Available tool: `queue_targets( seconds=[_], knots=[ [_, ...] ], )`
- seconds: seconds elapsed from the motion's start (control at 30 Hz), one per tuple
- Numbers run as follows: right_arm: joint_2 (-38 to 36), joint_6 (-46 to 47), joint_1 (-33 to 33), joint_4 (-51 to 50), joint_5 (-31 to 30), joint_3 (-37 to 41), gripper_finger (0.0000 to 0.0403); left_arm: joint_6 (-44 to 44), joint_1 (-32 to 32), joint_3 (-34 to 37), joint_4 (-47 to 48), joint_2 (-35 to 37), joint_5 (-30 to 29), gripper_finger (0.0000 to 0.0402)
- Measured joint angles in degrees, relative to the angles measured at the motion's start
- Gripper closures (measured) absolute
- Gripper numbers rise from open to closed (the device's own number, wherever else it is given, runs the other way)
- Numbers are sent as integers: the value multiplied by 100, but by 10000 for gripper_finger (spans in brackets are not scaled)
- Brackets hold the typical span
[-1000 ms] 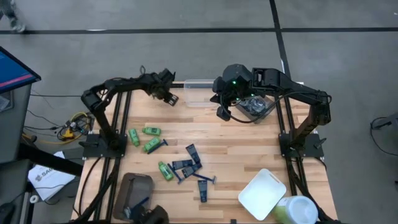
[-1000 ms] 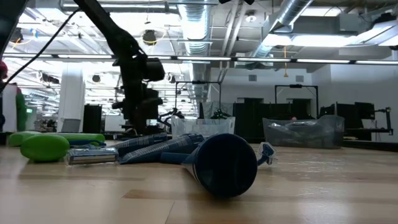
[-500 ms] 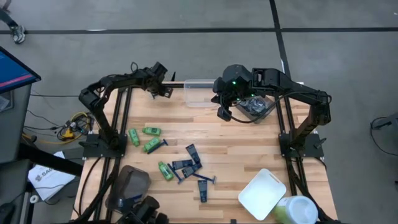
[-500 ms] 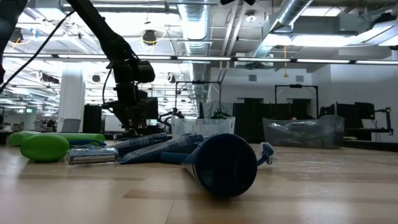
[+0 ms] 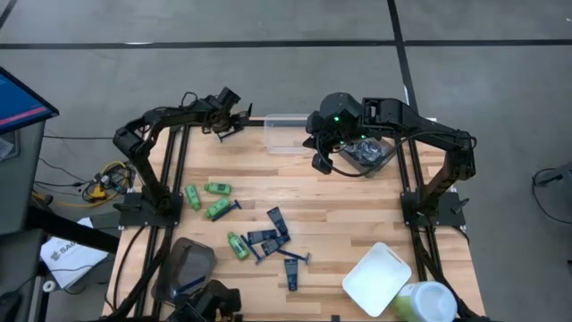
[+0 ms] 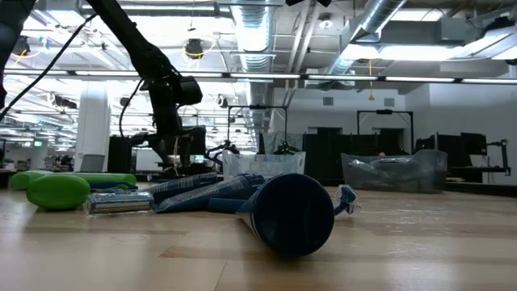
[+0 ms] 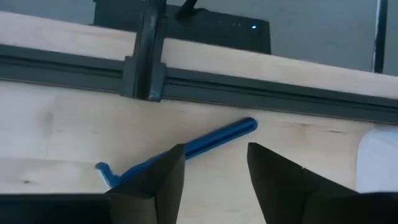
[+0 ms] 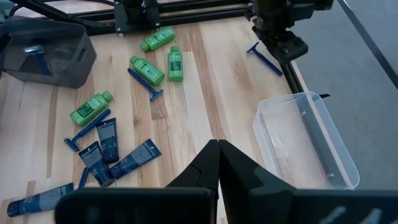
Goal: Pick & Place Travel size toiletries
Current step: Put the blue razor into the bottom black bin
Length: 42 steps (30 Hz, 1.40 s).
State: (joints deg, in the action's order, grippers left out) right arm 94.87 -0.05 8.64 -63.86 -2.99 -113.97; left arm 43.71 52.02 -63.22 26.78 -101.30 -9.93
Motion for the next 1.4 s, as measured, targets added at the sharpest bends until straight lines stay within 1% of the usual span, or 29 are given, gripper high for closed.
queue_targets(
  seconds=[0.13, 0.3, 0.53, 0.63, 0.73, 0.8, 0.9, 0.97, 1.07, 1.23, 1.3, 1.4],
  knots=[
    [0, -39, -1, 0, 5, 0, 403, 192, 14, 0, -3, 0, -149, 242],
    [0, -57, 0, 0, 13, 0, 403, 511, 14, 0, -44, 0, -143, 257],
    [0, -59, 0, -2, 16, 0, 403, 876, 14, 0, -152, -55, -322, 277],
    [0, -61, 0, -4, 18, 0, 403, 925, -32, 0, -210, -54, -297, 289],
    [-2, -197, 0, -22, 18, 0, 403, 911, -116, 2, -506, 50, 62, 308],
    [0, -210, 0, -23, 18, 0, 403, 806, -267, -2, -809, 149, 187, 326],
    [-1, -238, 0, -22, 18, 0, 403, 905, -371, 2, -873, 147, 142, 372],
    [0, -296, 0, -22, 18, 0, 403, 1276, -340, 56, -916, 69, 137, 393],
    [0, -343, 0, -22, 18, 0, 403, 1667, -321, 77, -1061, 56, -124, 398],
    [-1, -356, 0, -22, 18, 0, 403, 2132, -297, 68, -1273, 63, -176, 401],
    [0, -358, 0, -24, 18, 0, 403, 2046, -291, 63, -1307, 63, -145, 401],
    [0, -431, 0, -22, 18, 0, 403, 1586, -337, 66, -1334, 162, 43, 401]
  ],
)
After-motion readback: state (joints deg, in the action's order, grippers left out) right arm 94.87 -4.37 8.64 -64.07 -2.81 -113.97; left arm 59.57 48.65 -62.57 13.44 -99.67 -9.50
